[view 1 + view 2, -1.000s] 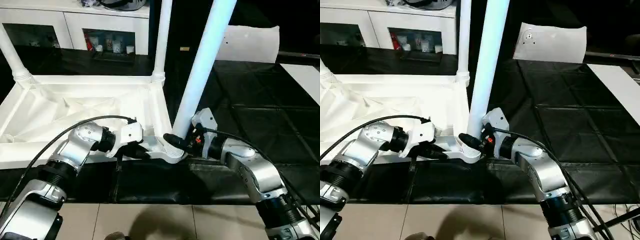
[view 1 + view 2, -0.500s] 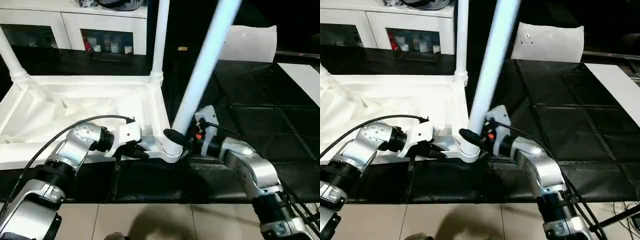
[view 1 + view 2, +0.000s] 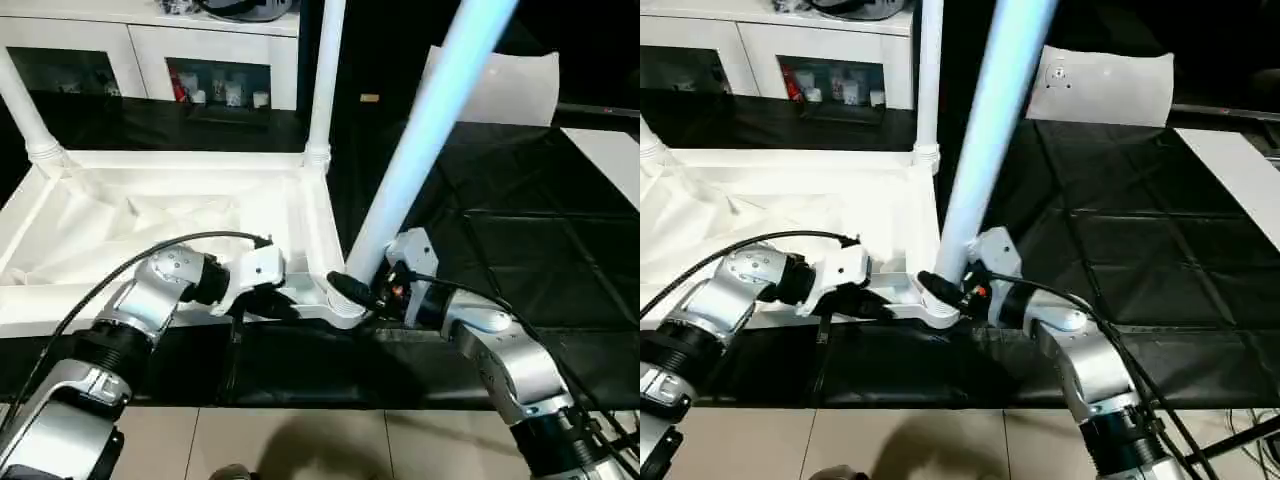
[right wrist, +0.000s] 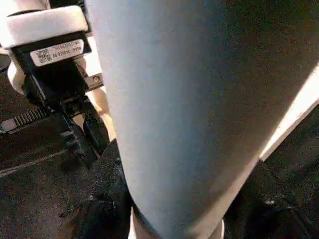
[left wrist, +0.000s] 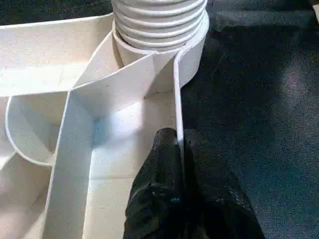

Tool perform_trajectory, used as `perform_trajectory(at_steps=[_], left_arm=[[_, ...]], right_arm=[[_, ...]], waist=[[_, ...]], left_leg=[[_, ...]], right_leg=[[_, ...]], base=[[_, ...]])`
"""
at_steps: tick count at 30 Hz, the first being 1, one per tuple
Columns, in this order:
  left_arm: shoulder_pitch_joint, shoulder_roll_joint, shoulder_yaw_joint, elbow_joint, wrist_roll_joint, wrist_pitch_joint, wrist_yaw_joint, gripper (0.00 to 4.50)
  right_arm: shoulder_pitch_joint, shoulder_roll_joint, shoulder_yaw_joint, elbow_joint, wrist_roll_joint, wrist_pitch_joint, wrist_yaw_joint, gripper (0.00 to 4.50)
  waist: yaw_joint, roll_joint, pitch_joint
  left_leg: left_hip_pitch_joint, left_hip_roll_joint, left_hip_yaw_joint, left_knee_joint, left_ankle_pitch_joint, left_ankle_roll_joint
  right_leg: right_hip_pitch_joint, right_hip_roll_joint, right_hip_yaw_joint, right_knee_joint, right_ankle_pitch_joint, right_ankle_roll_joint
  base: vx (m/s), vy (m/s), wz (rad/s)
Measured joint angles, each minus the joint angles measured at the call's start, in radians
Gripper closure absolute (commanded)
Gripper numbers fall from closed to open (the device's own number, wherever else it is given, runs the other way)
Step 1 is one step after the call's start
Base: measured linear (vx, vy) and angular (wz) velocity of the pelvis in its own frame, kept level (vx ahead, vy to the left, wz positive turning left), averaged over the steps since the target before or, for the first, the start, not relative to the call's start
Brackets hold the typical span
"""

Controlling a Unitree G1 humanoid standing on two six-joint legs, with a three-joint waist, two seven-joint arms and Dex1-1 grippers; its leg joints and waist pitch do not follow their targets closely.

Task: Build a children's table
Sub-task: Insert table leg to table base

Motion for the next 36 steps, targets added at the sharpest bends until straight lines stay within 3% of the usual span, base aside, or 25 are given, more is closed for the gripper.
perform_trajectory(at_steps=[9,16,29,33,36], left_arm=[[0.0,0.008,-0.001,0.0,-0.001,-0.009,-0.031,4.5],[-0.045,0.02,-0.037,0.046,0.009,-0.054,-0.119,4.5],[-0.088,0.026,-0.052,0.108,0.049,-0.119,-0.129,4.5],[-0.057,0.042,-0.029,0.062,0.046,-0.084,-0.11,4.5],[0.01,0.061,0.013,-0.053,0.044,0.023,-0.05,4.5]], right_arm=[[-0.028,-0.007,0.012,0.052,0.004,-0.036,0.081,2.59],[-0.035,-0.047,0.037,0.054,0.021,-0.051,0.221,2.59],[-0.031,-0.032,0.052,0.047,0.0,-0.094,0.242,2.59],[-0.034,0.002,0.052,0.074,-0.02,-0.117,0.209,2.59],[-0.046,0.053,0.052,0.11,-0.044,-0.152,0.119,2.59]], waist=[[-0.003,-0.002,-0.001],[0.004,-0.003,0.001],[0.001,-0.001,0.002],[-0.004,0.001,0.004],[-0.018,0.006,0.007]], left_leg=[[0.0,0.0,0.0,-0.001,0.0,0.0],[0.0,0.0,0.0,-0.003,0.0,0.0],[0.003,-0.001,0.0,-0.01,0.0,0.0],[0.004,-0.001,0.0,-0.011,0.0,0.0],[0.005,-0.001,0.0,-0.012,0.0,0.0]], right_leg=[[0.0,0.0,0.0,-0.001,0.0,0.0],[0.0,0.0,0.0,-0.003,-0.002,0.001],[0.001,0.0,0.0,-0.004,-0.007,0.007],[0.0,0.0,0.0,-0.003,-0.006,0.006],[-0.001,0.0,0.0,-0.003,-0.005,0.005]], base=[[0.0,0.0,0.0],[0.0,0.0,0.0],[0.0,0.0,0.0],[0.0,0.0,0.0],[0.0,0.0,0.0]])
